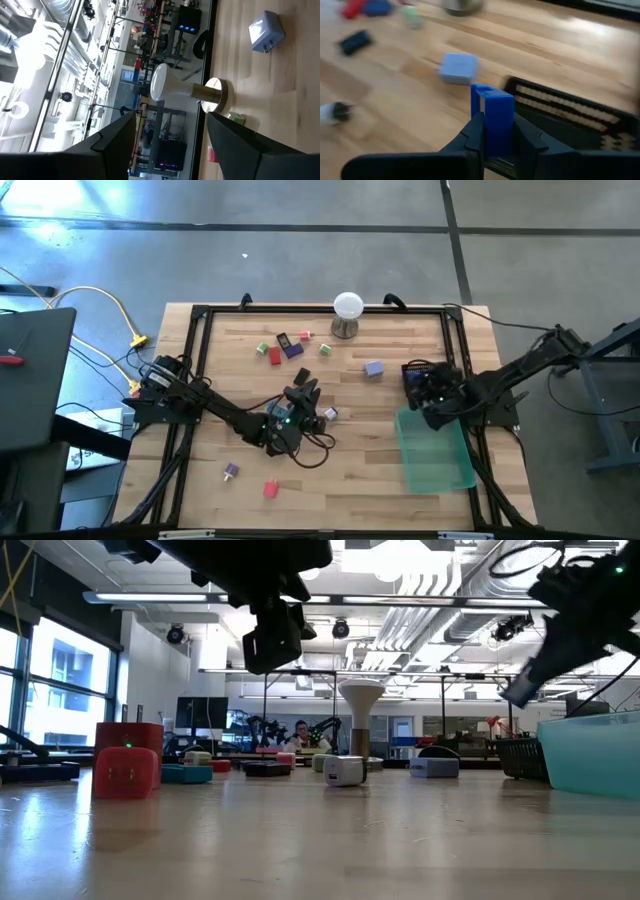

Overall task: Pick & Place Office items
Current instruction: Put the blue digital clock into the black basket

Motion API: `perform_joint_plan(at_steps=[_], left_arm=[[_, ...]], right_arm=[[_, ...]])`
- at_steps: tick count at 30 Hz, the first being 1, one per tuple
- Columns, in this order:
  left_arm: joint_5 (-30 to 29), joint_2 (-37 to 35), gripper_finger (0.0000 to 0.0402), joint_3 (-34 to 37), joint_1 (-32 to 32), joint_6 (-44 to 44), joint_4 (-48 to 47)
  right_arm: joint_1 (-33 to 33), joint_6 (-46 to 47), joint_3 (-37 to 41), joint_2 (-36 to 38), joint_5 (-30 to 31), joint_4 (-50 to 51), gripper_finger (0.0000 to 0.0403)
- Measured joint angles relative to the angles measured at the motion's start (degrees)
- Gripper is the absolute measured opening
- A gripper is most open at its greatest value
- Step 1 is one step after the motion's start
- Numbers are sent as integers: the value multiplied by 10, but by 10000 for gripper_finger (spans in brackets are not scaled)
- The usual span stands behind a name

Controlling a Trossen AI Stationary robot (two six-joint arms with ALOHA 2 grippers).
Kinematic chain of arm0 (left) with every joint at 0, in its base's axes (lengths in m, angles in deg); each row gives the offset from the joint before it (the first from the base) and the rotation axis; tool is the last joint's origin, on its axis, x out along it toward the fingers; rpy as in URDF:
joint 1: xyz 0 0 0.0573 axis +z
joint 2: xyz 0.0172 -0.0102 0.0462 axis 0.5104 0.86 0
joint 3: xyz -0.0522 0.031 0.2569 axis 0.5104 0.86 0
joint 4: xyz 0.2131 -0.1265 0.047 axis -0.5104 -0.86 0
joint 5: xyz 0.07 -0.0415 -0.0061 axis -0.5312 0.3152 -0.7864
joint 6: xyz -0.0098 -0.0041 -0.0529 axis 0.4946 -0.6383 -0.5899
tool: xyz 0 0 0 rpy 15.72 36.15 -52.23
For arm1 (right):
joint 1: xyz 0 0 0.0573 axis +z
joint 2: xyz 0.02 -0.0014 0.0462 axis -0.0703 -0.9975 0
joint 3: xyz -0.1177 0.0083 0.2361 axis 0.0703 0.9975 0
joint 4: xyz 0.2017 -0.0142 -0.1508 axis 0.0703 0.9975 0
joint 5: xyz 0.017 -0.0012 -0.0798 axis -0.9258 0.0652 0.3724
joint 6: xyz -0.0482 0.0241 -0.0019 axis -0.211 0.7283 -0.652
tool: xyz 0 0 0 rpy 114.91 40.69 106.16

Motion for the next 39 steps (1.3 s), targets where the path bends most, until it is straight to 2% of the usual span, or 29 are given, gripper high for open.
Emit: perform_joint_plan(at_steps=[4, 11, 27, 39], left_arm=[[-3, 0, 234, 0, 5, -4, 0], [-5, 0, 234, 0, 21, -33, 0], [-16, 0, 234, 0, 34, -41, 0], [-16, 0, 234, 0, 34, -37, 0]], right_arm=[[13, 97, 3, -8, -17, 62, 49], [-11, 144, 14, -38, -50, 49, 49], [-138, 73, 16, -115, -115, 16, 55], [-156, 23, 16, -118, -151, -43, 55]])
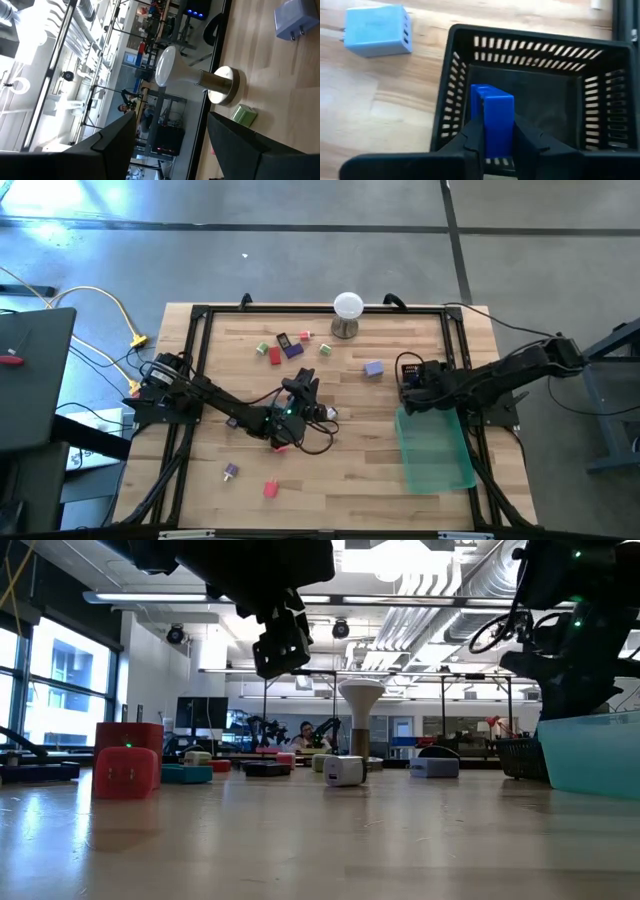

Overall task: Pick & Place Office items
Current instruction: Put the blue digital clock into the black basket, then put the purple charger adapter into the green bin

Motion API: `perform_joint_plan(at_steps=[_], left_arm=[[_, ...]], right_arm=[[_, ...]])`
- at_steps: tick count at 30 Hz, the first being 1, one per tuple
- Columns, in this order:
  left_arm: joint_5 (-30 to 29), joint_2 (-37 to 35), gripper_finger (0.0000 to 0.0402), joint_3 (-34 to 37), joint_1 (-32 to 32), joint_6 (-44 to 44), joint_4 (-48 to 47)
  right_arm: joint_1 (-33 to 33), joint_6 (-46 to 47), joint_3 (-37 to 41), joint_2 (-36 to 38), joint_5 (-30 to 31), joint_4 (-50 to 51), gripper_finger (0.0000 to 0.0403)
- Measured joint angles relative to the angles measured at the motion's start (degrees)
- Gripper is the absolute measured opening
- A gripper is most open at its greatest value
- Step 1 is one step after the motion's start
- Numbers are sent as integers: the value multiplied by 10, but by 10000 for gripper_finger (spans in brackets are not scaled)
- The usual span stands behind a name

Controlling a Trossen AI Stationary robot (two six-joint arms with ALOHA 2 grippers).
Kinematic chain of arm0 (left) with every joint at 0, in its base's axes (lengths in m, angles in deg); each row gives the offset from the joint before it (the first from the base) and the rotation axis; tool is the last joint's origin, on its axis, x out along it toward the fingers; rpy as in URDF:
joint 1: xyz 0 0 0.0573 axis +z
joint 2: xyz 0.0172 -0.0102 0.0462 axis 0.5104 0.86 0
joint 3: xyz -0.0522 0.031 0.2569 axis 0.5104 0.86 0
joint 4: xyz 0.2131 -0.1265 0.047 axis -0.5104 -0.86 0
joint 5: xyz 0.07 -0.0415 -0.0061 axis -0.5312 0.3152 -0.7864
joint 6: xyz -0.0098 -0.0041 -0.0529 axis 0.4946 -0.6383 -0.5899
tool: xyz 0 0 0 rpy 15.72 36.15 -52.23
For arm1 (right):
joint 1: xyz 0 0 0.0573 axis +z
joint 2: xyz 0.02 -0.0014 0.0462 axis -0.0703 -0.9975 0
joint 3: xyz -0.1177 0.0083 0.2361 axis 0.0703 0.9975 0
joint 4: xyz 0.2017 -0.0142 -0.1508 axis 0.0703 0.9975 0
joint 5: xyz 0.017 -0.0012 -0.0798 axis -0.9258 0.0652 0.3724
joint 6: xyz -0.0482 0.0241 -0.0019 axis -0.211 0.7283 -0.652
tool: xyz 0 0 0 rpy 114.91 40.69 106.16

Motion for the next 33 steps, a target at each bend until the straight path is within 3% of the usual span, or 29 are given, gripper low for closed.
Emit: perform_joint_plan(at_steps=[14, 22, 27, 33], left_arm=[[0, 0, 234, 0, 0, -2, 0], [0, 0, 234, 0, 0, -4, 0], [0, 0, 234, 0, 0, -4, 0], [-2, 0, 234, 0, 0, -3, 0]], right_arm=[[-1, 6, 0, 0, 25, 2, 101], [0, 3, 0, 0, 35, 2, 170], [0, -9, 0, 0, 81, 2, 211], [-4, -19, 0, 0, 116, 2, 211]])
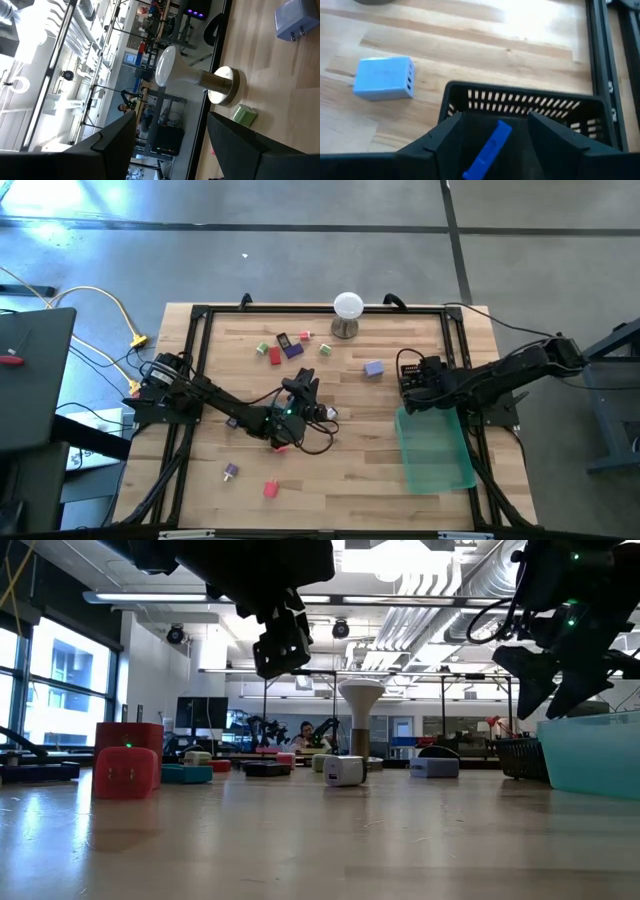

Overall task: Pick & Place Office items
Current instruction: Put the purple charger adapter into the green bin

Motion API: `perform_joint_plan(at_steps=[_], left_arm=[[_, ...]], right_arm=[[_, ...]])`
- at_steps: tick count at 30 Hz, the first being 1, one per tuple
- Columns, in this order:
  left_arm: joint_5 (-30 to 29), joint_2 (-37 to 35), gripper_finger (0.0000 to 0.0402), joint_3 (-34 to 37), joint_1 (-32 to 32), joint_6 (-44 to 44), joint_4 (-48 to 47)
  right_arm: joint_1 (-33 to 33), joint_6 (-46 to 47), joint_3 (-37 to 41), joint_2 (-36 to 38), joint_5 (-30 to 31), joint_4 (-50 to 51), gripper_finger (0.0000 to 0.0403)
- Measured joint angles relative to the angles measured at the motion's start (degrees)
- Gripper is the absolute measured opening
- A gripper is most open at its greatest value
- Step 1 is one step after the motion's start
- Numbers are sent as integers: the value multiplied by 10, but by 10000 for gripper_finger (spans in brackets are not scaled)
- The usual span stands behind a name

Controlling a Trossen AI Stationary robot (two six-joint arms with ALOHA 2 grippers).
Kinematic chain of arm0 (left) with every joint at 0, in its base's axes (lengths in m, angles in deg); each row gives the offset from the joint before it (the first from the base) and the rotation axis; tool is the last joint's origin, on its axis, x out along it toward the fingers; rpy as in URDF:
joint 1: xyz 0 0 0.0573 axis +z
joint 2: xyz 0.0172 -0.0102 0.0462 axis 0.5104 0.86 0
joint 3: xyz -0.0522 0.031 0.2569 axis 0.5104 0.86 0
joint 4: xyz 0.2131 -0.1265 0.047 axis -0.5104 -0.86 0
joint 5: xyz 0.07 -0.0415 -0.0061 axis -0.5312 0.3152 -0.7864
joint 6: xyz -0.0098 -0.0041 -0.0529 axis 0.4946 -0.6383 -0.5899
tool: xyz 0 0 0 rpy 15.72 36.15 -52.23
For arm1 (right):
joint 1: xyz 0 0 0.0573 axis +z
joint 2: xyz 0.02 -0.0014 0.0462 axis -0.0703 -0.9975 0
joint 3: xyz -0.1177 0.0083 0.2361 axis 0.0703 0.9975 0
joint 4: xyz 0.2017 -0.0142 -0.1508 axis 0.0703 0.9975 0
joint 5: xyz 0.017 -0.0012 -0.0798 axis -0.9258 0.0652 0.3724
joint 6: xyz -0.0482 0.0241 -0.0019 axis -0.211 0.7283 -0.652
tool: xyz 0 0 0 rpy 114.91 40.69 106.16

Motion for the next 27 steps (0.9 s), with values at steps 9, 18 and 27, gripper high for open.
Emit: perform_joint_plan(at_steps=[9, 18, 27], left_arm=[[-11, -3, 234, 0, -20, 20, -77], [-13, -3, 234, 0, -27, 4, -98], [-13, -3, 234, 0, -27, 1, -99]], right_arm=[[31, -114, -42, 0, 98, -45, 205], [82, -350, -52, 0, 122, -278, 205], [61, -486, -52, -5, 55, -406, 205]])
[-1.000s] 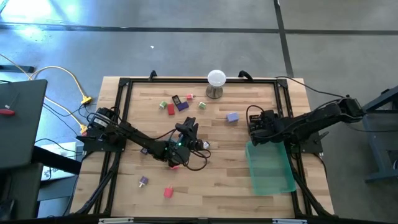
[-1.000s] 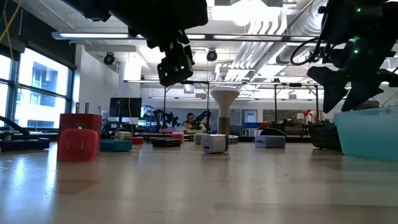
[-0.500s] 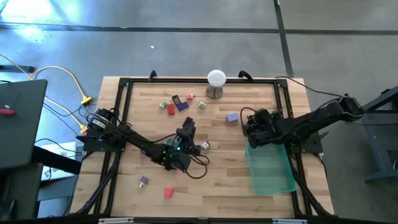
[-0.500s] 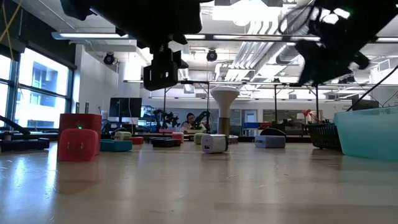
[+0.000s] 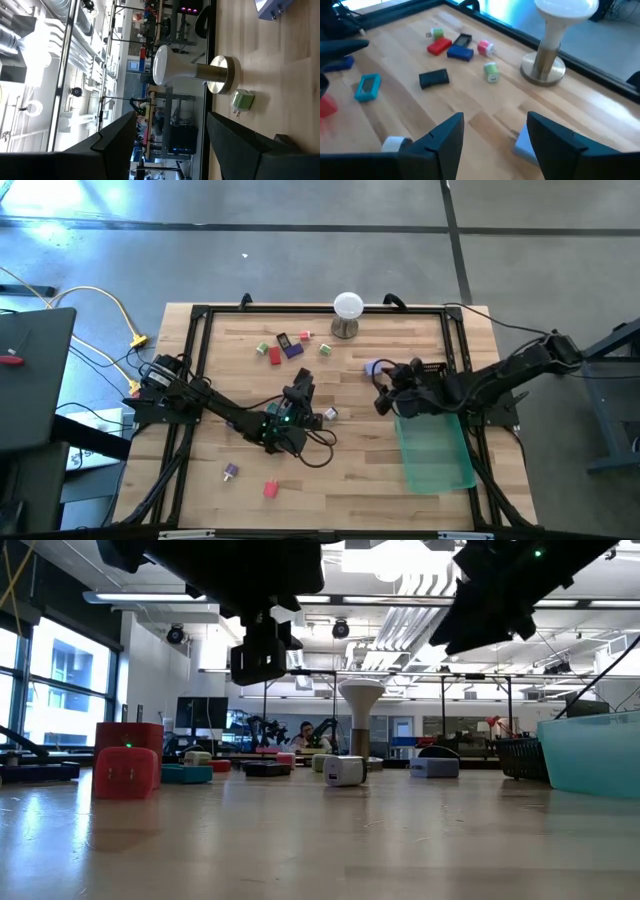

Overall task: Pick & Place Office items
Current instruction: Put the purple charger adapter into the green bin

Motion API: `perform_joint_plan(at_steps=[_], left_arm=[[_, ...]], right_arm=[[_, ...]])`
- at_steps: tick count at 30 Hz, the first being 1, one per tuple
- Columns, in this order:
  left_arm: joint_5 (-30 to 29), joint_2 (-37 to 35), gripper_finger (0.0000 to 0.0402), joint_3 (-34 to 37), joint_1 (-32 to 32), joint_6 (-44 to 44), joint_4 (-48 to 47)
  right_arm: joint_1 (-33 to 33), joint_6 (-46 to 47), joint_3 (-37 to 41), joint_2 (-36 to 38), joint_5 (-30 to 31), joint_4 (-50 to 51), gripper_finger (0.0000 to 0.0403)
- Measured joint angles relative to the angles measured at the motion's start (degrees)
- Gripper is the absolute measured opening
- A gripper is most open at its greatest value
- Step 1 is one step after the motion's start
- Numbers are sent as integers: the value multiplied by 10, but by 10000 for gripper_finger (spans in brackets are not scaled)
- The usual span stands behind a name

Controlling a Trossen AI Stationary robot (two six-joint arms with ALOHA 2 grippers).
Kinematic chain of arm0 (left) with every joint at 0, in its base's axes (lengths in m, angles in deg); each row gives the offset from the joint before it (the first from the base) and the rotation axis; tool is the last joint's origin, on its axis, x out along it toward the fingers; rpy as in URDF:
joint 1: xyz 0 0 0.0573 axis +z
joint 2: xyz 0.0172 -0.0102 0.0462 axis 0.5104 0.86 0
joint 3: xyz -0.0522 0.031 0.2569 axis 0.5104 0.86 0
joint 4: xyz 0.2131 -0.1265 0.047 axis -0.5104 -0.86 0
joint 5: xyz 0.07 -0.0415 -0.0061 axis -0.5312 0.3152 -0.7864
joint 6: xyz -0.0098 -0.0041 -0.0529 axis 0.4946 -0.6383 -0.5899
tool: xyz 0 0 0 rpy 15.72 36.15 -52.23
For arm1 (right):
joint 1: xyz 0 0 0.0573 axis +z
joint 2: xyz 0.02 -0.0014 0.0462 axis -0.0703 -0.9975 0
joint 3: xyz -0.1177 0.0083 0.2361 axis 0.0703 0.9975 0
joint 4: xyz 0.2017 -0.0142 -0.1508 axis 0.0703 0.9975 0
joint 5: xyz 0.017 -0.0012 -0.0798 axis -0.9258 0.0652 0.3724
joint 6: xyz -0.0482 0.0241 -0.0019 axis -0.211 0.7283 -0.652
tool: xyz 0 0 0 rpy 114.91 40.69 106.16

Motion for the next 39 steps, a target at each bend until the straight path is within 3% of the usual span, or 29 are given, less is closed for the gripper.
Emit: perform_joint_plan(at_steps=[7, 16, 20, 23, 28, 31, 35, 39], left_arm=[[0, 0, 234, 0, 0, -15, 0], [-3, 0, 234, 0, 0, -15, -4], [25, 0, 234, 0, 3, 18, -51], [62, -14, 234, 0, 22, 21, -101], [117, -85, 234, 0, 82, -97, -263], [237, -156, 234, 0, 117, -238, -409], [544, -253, 234, 0, 180, -376, -532], [805, -309, 234, 5, 261, -420, -569]], right_arm=[[-24, -26, 0, 0, -4, -25, 221], [-43, -23, 0, 0, -22, -25, 349], [-42, -37, 0, 0, -22, -28, 390], [-42, -52, 0, 0, -29, -38, 396], [-41, -84, 0, 0, -58, -58, 383], [-41, -108, 0, 0, -86, -65, 381], [-41, -154, 1, 0, -130, -77, 382], [-43, -234, 1, 0, -137, -79, 380]])
